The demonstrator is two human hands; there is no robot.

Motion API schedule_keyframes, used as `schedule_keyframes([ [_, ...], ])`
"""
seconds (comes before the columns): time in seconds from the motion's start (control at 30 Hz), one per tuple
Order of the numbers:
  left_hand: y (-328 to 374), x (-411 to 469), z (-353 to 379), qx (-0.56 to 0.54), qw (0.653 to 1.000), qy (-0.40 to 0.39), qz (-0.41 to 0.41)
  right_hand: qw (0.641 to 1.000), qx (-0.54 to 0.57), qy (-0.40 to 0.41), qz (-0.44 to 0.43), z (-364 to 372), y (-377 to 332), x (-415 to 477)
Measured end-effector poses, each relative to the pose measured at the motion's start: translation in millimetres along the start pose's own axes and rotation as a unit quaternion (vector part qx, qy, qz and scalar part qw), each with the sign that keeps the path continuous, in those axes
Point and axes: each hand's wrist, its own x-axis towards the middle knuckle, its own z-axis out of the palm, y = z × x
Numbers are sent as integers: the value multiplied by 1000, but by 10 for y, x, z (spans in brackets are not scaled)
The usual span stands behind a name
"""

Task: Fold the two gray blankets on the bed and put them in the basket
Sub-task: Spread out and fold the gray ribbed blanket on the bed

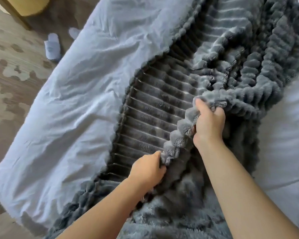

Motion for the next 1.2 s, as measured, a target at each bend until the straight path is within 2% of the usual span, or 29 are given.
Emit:
schedule_keyframes([
  [0.07,-128,67,-297,-132,985,103,-36,995,26,-52,-77,412,-213,48],
  [0.1,-237,128,-438,-197,965,157,-74,991,11,-85,-98,624,-242,108],
  [0.17,-546,277,-670,-251,924,236,-166,972,-109,-190,-83,1024,-163,236],
  [0.2,-720,349,-756,-235,920,232,-211,946,-196,-254,-35,1184,-67,296],
  [0.27,-1011,444,-840,-160,932,159,-285,851,-361,-377,50,1298,171,399],
  [0.3,-1108,480,-841,-129,938,119,-299,814,-420,-401,40,1254,261,455],
  [0.33,-1162,521,-835,-113,943,94,-300,804,-446,-392,0,1144,323,534],
  [0.4,-1138,597,-833,-119,951,104,-264,854,-412,-314,-56,756,395,715],
  [0.47,-1028,716,-821,-130,961,146,-196,904,-388,-159,-81,134,463,903],
  [0.5,-958,778,-816,-136,963,160,-167,912,-398,-55,-85,-237,500,978],
  [0.57,-837,915,-805,-147,962,187,-133,898,-414,143,-49,-1006,627,1119],
  [0.63,-706,1086,-783,-158,961,196,-114,877,-413,241,40,-1695,783,1176],
  [0.67,-653,1169,-778,-163,962,189,-112,886,-388,239,91,-1921,856,1180],
  [0.7,-594,1232,-770,-163,965,178,-106,909,-327,211,148,-2072,925,1164],
  [0.73,-540,1275,-756,-160,968,166,-97,934,-241,170,202,-2156,986,1140],
  [0.8,-417,1300,-727,-183,967,152,-90,951,-117,75,277,-2191,1005,1048],
  [0.83,-340,1266,-711,-212,962,146,-95,951,-108,37,287,-2189,988,990],
  [0.97,-7,842,-821,-344,919,126,-148,939,-158,-16,305,-2215,634,586],
  [1.07,380,381,-1352,-353,915,138,-139,952,-159,-39,259,-2340,-203,305],
  [1.13,765,100,-1983,-355,913,184,-80,980,-115,-18,163,-2527,-1040,293],
  [1.2,1217,-196,-2689,-390,890,236,10,995,-85,30,39,-2717,-2033,245],
])
